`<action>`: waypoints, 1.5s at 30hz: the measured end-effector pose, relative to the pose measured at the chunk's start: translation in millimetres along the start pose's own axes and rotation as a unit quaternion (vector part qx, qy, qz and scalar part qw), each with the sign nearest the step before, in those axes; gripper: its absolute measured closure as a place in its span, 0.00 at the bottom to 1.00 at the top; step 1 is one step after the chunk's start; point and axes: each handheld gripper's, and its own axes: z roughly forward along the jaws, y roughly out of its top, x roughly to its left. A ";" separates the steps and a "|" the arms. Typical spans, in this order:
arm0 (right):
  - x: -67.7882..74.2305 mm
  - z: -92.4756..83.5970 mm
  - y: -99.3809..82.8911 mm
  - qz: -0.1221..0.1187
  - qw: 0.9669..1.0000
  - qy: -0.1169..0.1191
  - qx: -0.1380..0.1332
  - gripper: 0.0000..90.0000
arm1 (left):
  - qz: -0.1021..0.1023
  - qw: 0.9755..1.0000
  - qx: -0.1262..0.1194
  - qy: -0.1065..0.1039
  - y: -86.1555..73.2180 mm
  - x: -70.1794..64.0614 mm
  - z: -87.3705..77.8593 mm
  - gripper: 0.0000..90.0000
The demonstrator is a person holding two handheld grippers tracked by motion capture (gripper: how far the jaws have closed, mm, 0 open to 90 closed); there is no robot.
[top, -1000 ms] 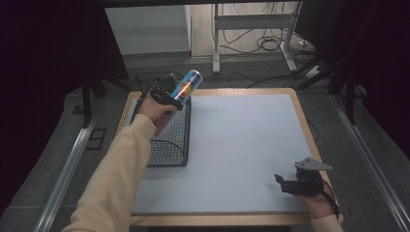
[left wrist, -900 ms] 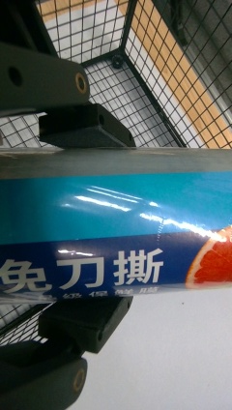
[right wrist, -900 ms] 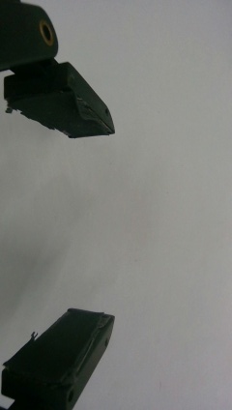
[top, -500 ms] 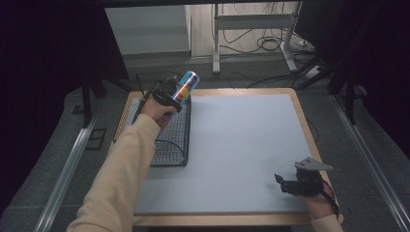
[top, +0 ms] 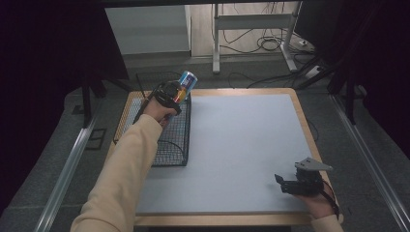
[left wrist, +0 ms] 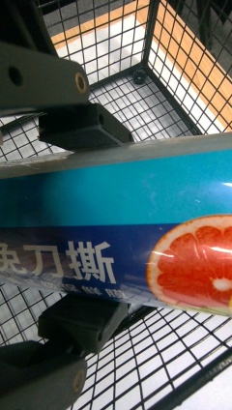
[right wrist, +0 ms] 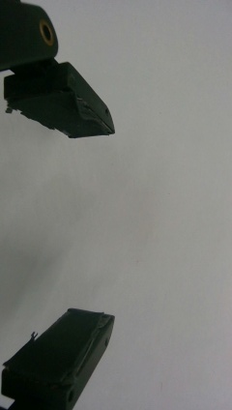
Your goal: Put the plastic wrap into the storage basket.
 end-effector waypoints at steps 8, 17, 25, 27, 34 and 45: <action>1.0 -0.3 0.0 -0.002 1.000 0.001 0.001 0.12 | -0.019 0.999 -0.029 -0.004 1.2 1.1 -4.6 0.31; 1.1 0.5 -0.1 -0.005 1.000 0.002 0.003 0.12 | -0.022 0.999 -0.050 -0.003 -5.8 -5.0 -15.3 0.19; 2.4 0.1 0.2 -0.006 1.000 0.003 0.004 0.12 | -0.037 0.993 -0.104 -0.044 -17.4 -13.5 -42.1 0.20; 3.2 0.1 0.5 -0.008 1.000 0.004 0.005 0.12 | -0.030 0.991 -0.116 -0.054 -20.4 -18.3 -49.8 0.21; 3.8 -0.3 0.8 -0.009 1.000 0.003 0.006 0.12 | -0.017 0.982 -0.149 -0.114 -28.3 -35.0 -77.2 0.22; 6.1 -1.5 2.0 -0.011 1.000 0.005 0.003 0.12 | 0.049 0.965 -0.205 -0.158 -64.6 -93.8 -104.2 0.23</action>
